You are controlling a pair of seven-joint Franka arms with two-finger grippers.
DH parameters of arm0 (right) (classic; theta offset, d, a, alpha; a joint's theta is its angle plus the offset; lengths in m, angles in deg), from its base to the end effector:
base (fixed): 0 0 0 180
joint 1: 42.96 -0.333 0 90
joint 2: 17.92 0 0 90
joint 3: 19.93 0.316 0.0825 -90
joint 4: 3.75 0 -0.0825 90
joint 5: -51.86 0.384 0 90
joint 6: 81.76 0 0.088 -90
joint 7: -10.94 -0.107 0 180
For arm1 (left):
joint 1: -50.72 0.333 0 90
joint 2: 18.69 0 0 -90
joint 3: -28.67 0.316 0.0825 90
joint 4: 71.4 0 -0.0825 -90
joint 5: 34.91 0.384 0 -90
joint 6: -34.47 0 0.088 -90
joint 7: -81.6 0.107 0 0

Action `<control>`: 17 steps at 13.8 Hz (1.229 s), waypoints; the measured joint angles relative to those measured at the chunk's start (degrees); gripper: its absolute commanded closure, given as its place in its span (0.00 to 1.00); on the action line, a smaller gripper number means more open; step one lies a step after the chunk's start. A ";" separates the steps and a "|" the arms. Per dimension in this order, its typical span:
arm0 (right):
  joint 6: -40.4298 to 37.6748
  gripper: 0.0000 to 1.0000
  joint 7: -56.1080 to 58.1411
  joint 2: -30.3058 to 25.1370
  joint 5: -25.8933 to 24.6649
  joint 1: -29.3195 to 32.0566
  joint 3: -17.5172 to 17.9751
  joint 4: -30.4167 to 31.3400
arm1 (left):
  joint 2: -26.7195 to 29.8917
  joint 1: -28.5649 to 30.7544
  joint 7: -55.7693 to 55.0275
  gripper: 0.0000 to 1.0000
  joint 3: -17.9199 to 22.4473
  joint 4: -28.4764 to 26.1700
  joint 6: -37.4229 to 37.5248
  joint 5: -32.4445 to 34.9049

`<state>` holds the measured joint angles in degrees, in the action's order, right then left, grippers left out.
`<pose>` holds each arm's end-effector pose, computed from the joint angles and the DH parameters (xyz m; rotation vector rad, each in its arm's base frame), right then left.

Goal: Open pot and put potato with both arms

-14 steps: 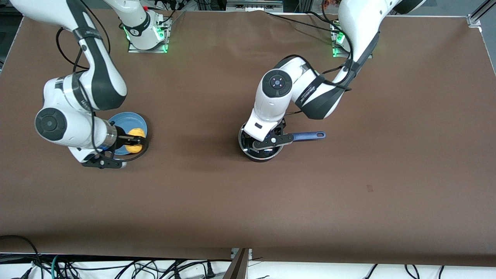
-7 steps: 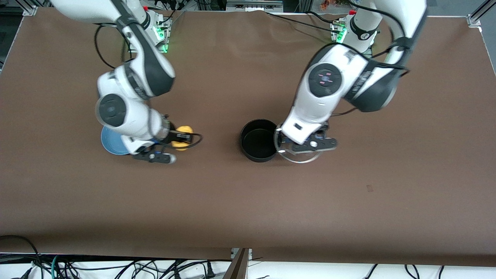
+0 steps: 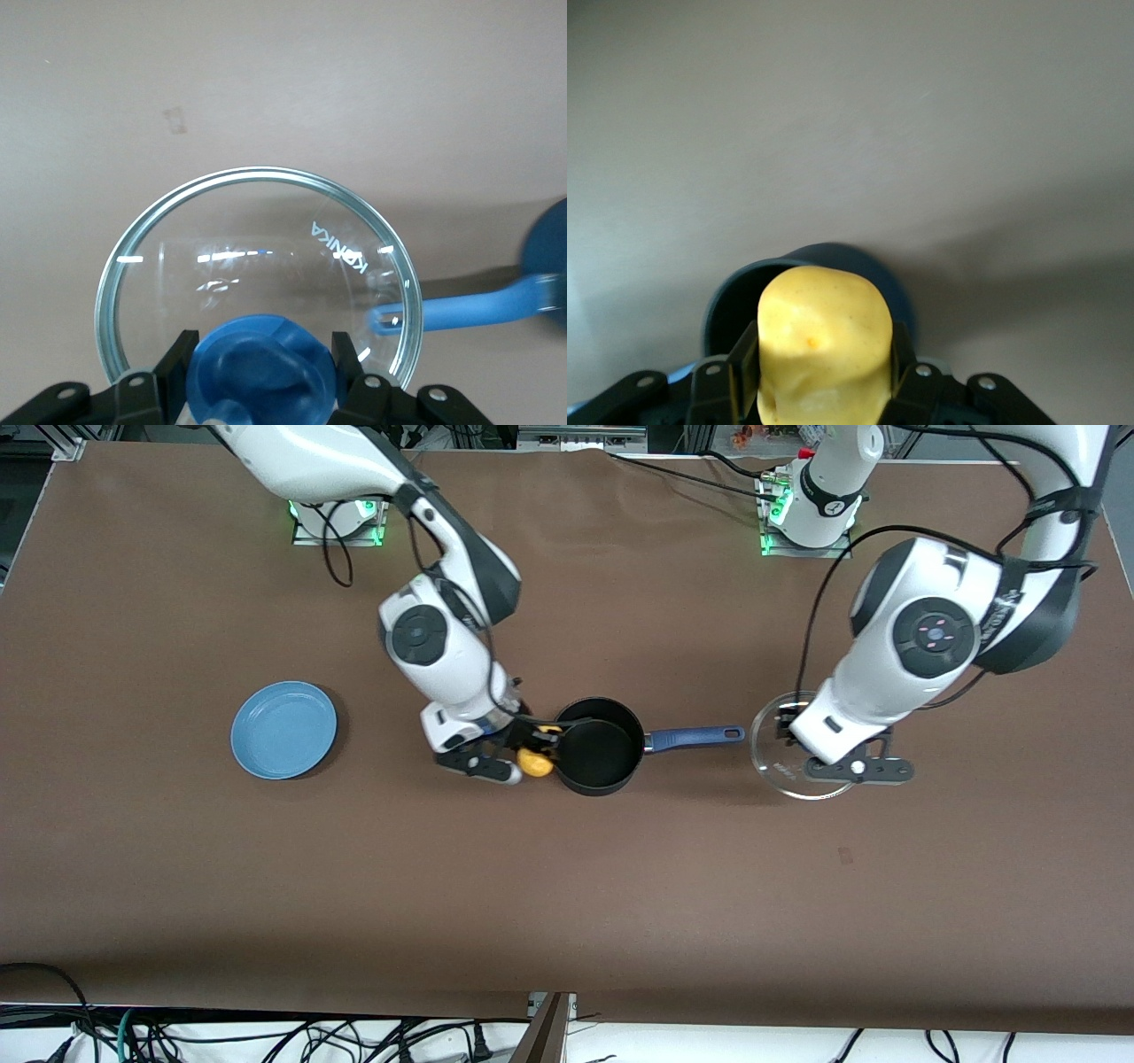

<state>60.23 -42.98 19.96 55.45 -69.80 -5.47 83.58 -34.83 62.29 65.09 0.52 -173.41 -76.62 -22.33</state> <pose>0.5754 0.4590 0.3124 -2.7430 0.4698 -0.0955 0.6013 -0.1426 0.4067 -3.0473 0.1200 0.0950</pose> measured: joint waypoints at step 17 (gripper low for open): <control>-16.07 0.00 0.41 4.93 -4.90 -5.25 -2.53 -10.64 | -16.90 12.87 9.00 0.00 1.80 -6.94 -24.46 10.11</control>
<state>44.16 -42.57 24.89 50.55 -75.05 -8.00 72.94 -51.74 75.15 74.10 2.32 -180.35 -101.08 -12.21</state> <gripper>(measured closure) 0.000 0.000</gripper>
